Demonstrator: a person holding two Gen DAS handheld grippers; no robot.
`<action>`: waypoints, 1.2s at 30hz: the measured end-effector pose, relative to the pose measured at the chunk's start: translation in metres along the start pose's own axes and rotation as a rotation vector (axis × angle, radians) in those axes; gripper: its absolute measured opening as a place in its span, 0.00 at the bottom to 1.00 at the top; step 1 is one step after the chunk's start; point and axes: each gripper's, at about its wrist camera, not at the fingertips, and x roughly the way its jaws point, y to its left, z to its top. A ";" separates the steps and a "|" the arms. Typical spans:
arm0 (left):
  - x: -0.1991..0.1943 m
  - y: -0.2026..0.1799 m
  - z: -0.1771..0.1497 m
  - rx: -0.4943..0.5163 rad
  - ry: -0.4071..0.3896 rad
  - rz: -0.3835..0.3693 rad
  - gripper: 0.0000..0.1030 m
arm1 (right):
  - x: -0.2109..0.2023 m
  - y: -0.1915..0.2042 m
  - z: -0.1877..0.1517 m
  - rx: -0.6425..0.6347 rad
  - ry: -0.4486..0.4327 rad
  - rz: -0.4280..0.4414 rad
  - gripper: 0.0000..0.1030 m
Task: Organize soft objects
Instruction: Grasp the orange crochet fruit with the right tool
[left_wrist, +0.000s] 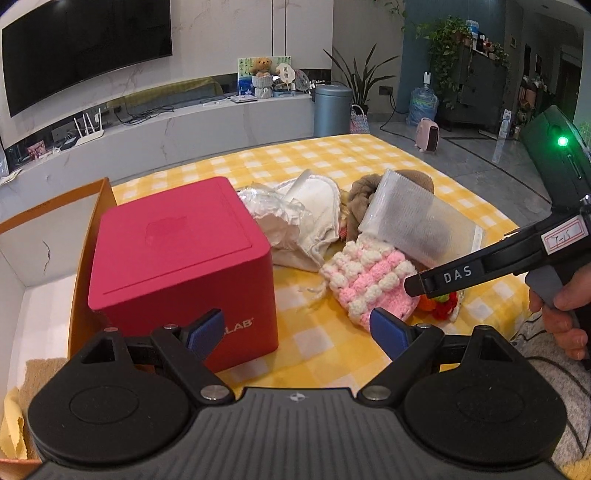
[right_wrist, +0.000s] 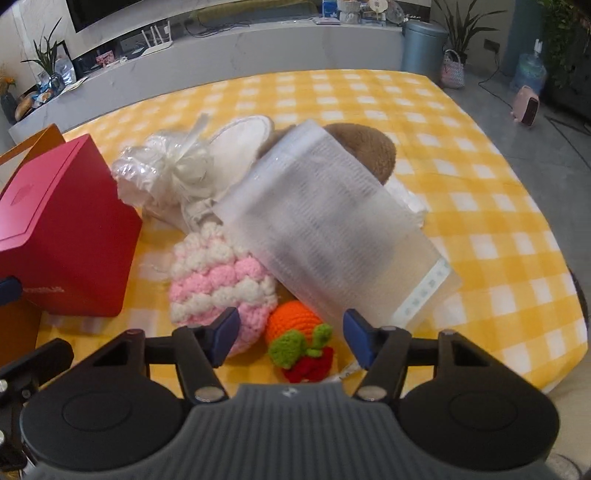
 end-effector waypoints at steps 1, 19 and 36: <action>0.000 0.001 0.000 -0.002 0.003 0.000 1.00 | 0.001 -0.001 0.000 0.004 0.002 0.001 0.58; 0.005 0.017 -0.004 -0.049 0.050 0.007 1.00 | -0.018 -0.018 -0.005 0.048 -0.033 -0.062 0.47; 0.003 0.013 -0.005 -0.051 0.053 0.023 1.00 | -0.014 0.010 -0.015 -0.140 0.029 0.023 0.34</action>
